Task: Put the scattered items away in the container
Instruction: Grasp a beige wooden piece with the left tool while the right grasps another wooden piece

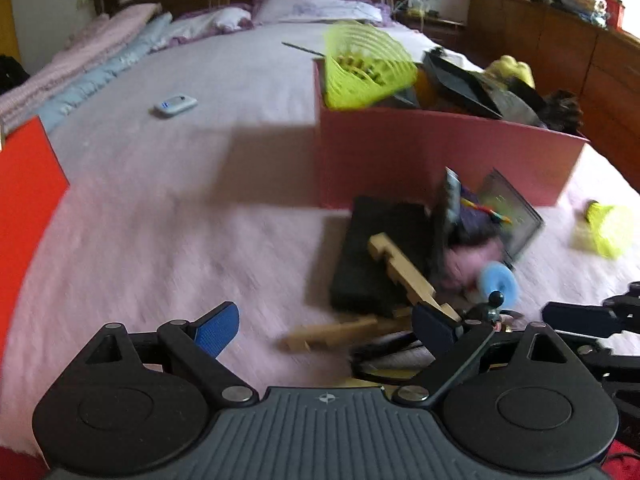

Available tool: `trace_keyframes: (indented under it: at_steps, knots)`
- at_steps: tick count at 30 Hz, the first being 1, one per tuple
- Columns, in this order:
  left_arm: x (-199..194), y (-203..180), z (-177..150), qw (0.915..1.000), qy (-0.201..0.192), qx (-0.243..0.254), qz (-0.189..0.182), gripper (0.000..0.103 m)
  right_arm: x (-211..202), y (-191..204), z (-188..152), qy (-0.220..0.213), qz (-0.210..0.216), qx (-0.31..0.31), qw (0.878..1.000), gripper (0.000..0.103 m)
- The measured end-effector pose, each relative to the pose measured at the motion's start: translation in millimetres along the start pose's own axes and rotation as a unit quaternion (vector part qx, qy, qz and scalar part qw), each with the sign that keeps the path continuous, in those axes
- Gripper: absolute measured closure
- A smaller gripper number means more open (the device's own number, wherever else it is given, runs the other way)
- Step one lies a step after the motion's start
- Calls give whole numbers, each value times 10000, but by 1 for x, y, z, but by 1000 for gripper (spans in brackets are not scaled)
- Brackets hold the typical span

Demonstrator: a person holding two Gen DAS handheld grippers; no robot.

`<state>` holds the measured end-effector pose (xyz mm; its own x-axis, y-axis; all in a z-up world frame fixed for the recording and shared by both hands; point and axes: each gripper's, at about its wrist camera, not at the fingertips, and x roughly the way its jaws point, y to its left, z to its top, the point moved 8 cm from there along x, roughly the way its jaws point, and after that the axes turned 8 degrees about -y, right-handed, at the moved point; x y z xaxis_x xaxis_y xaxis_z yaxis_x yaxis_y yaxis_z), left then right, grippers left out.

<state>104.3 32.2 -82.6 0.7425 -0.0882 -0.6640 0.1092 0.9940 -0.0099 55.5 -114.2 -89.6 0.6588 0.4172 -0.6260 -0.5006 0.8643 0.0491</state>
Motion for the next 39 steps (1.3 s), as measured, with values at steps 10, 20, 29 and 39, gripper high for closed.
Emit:
trace_keyframes:
  at_steps: [10,20,29,39]
  knots:
    - [-38,-8,-28,9994,117,304,-100,9,-34,27,-26,325,350,-427,9979,79]
    - [-56,15,-23,9999,-60,68,117,9,7,33,32,-137,542,-114,9984,77]
    - [-53,33,-22,9989,-34,-470,-6,9,47,35,35,130,311,146,9993,91]
    - [-8,-10,2,9997,11,-154,-201,9,-40,-24,13,34,-511,130,9986,91]
